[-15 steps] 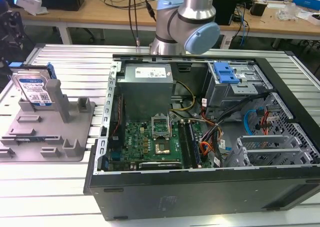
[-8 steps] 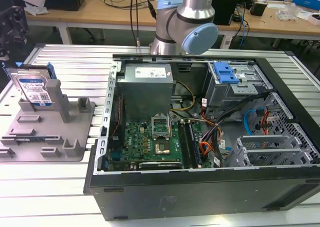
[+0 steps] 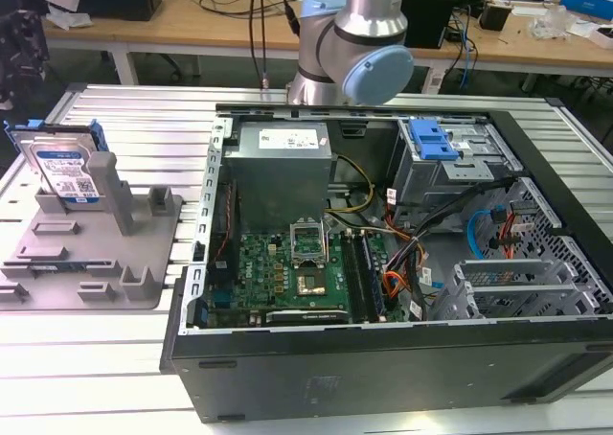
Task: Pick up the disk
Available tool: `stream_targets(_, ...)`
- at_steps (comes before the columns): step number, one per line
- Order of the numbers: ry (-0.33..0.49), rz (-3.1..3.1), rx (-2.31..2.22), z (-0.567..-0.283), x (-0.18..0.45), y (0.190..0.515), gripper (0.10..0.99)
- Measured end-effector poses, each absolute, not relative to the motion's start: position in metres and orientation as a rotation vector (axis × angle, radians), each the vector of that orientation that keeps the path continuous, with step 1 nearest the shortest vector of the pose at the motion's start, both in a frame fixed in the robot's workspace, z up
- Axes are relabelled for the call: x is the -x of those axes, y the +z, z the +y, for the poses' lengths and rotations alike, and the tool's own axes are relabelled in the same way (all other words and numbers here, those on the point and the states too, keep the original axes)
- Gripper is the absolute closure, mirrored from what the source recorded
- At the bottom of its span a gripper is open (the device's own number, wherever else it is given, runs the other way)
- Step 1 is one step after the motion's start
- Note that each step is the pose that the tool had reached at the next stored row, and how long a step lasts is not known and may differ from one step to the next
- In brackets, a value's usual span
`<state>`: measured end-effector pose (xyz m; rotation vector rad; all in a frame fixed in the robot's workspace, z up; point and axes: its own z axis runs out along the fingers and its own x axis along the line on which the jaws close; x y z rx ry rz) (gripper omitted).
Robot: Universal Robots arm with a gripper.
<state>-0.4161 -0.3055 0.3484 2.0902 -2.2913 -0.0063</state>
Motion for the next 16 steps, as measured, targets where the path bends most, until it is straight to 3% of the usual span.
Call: stream_targets(16, 0.029, -2.268, -2.117, -0.305, 0.421, 0.333, 0.482)
